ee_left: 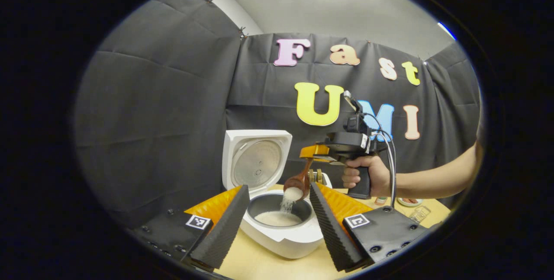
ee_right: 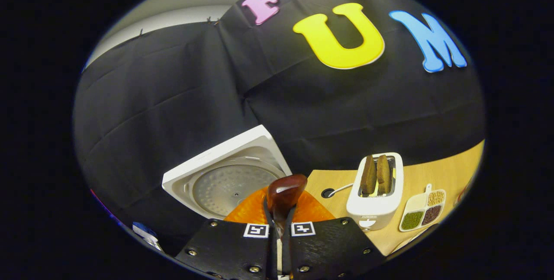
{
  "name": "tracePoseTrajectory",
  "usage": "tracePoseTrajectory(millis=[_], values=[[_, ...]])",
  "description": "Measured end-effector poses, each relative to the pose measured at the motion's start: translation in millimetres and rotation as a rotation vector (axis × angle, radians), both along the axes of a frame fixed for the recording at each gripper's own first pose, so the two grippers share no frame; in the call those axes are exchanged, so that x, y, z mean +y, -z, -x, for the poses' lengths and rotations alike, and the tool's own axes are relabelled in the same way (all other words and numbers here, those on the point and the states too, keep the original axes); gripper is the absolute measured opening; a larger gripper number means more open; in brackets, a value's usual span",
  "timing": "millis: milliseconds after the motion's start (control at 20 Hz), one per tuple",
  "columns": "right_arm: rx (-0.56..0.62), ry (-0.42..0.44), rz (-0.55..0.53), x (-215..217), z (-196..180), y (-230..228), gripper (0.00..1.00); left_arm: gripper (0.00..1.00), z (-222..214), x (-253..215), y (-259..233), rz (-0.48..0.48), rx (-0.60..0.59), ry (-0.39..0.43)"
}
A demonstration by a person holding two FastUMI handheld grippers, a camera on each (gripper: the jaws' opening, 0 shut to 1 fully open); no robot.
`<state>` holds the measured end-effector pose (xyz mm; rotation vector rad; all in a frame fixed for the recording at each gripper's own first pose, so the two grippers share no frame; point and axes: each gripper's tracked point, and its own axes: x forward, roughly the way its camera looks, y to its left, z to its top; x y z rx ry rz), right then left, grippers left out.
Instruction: Close the left gripper, press the button to open the rice cooker; take a wooden spoon from the chopstick holder with the right hand, scoop a spoonful of rice and pour it into the rice cooker, then put the wooden spoon back into the chopstick holder.
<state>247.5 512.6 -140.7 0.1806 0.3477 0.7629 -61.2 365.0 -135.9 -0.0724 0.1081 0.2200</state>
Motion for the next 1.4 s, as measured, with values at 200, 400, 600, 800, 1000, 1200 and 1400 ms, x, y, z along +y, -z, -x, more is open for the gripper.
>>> tracePoseTrajectory(millis=[200, 400, 600, 800, 1000, 1200, 1400], values=[[-0.189, -0.108, 0.161, 21.7, 22.4, -8.0, 0.05, 0.97, 0.8, -1.6, 2.5, 0.007, 0.002, -0.008], [-0.319, -0.200, 0.271, 41.6, 48.1, -4.6, 0.05, 0.96, 2.3, -3.6, 5.9, 0.018, 0.001, -0.014], [-0.323, -0.225, 0.265, 47.3, 57.0, -5.1, 0.05, 0.97, 6.0, -0.4, 7.0, 0.016, -0.001, -0.028], [-0.208, -0.146, 0.116, 24.2, 48.5, -25.0, 0.05, 0.97, 9.2, 0.2, 5.6, 0.019, -0.002, -0.035], [-0.004, -0.027, -0.098, -27.5, 33.1, -43.8, 0.05, 0.96, -0.7, -9.1, 12.3, 0.025, 0.010, 0.001], [0.167, 0.086, -0.277, -82.4, 11.9, -46.2, 0.05, 0.96, -15.8, -29.2, 12.1, 0.015, 0.019, 0.059], [0.239, 0.178, -0.357, -145.4, 20.3, -36.6, 0.05, 0.97, -33.1, -59.2, 6.2, -0.003, 0.025, 0.133]])
